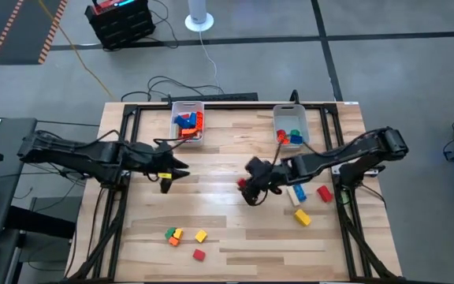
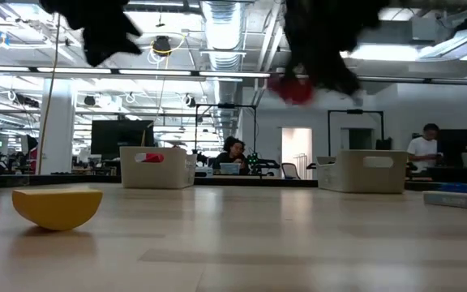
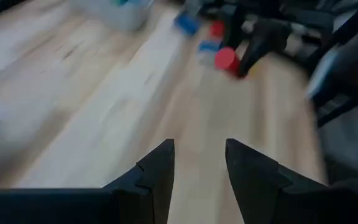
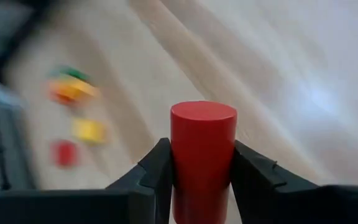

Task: Sort blocks by size
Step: Put the red cylinder wooden block into the white bin

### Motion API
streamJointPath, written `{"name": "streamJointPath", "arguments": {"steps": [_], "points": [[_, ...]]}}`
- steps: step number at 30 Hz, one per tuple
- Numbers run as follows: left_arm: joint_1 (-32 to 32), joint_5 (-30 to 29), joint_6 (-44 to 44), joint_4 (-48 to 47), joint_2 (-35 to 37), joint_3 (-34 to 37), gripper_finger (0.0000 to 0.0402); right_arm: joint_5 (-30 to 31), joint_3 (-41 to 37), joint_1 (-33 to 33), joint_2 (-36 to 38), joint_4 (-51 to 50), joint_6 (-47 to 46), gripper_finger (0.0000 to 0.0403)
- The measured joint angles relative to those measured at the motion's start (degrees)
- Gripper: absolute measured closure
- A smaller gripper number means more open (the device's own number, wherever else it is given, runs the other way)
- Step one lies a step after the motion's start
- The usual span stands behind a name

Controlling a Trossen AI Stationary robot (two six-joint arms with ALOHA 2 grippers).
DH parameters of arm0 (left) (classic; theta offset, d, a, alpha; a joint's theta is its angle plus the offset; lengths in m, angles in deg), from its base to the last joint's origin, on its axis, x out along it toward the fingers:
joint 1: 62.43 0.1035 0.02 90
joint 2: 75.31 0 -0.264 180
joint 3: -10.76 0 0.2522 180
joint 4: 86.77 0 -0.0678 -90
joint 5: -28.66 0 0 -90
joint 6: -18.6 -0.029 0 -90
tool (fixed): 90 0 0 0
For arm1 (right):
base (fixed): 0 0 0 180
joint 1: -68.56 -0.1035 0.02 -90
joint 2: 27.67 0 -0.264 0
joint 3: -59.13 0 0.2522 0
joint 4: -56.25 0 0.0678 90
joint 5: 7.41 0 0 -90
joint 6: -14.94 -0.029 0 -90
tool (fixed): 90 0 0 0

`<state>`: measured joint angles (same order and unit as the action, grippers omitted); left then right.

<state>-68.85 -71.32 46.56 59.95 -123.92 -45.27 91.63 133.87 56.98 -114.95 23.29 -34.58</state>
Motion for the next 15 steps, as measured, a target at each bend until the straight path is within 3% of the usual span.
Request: {"name": "streamJointPath", "arguments": {"steps": [5,9,15], "points": [[0.0,0.8,2.2,18.7,-3.0,3.1,0.0264,5.7,6.5,0.9,0.9,5.9,10.3,0.0254],[0.0,1.6,3.0,25.6,-7.5,3.1,0.0251,8.1,9.5,2.9,0.8,14.2,14.8,0.0254],[0.0,7.5,0.9,36.6,-14.9,2.5,0.0204,8.0,10.0,5.2,0.8,28.0,19.7,0.0254]]}}
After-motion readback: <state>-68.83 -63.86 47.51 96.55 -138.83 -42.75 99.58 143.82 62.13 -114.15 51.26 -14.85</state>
